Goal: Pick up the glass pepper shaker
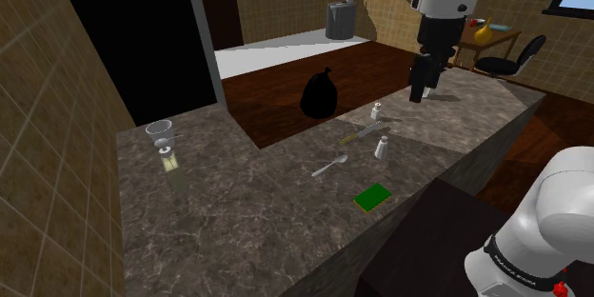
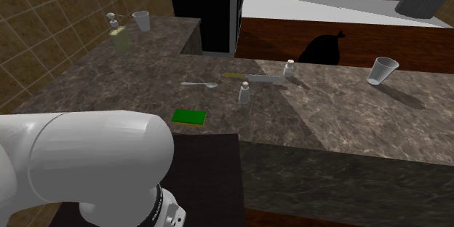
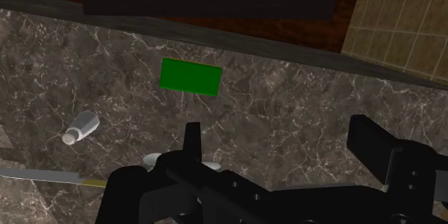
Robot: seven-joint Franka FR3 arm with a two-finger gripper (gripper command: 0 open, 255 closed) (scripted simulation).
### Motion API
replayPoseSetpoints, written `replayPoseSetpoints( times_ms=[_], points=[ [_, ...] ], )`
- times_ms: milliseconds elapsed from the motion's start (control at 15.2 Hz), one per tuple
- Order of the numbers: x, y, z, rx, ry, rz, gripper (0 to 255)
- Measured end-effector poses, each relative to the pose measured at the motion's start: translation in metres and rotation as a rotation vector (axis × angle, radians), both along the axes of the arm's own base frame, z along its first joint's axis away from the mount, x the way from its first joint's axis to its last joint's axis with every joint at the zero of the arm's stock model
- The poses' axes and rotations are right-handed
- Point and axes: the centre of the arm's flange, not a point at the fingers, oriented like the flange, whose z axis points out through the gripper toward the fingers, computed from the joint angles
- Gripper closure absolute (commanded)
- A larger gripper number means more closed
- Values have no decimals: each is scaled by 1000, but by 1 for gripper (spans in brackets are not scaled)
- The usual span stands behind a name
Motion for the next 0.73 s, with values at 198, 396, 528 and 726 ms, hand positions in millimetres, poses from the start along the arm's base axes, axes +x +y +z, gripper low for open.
replayPoseSetpoints(
  times_ms=[198, 396, 528, 726],
  points=[
    [6, -9, -13, -3, 0, -4, 0],
    [17, -28, -41, -10, 0, -12, 0],
    [28, -38, -64, -15, -1, -18, 0],
    [43, -61, -88, -23, -4, -26, 0]
  ],
)
